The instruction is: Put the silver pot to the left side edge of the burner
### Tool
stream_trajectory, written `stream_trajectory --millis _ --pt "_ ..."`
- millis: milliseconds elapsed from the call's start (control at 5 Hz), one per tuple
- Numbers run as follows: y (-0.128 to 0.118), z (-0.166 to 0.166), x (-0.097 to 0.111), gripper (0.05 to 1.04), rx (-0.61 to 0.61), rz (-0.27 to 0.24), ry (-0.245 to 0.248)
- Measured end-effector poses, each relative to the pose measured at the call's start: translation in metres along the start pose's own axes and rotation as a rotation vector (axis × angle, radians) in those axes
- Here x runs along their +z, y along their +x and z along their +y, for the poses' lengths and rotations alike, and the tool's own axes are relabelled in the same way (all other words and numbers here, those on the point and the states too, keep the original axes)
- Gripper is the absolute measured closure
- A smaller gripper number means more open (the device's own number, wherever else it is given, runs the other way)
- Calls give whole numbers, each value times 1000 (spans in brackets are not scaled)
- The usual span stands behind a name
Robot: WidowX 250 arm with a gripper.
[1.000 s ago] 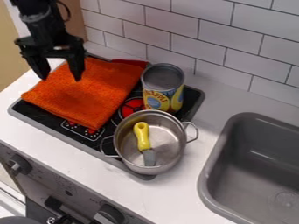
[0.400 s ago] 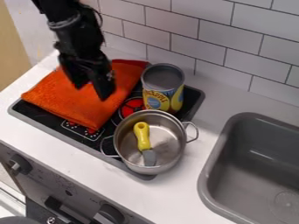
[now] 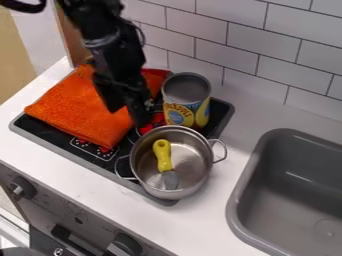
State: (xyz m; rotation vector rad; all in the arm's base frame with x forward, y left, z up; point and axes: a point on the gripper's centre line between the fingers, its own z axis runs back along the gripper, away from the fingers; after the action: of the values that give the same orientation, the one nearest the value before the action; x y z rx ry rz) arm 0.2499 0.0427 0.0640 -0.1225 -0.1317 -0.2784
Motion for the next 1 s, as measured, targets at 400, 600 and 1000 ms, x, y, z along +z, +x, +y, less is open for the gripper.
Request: stream_trajectory --millis 400,600,1000 --pt "2 -9 -24 84 10 42 18" --pt "4 -9 -34 84 23 62 10" --pt "8 -8 -49 130 28 43 40"
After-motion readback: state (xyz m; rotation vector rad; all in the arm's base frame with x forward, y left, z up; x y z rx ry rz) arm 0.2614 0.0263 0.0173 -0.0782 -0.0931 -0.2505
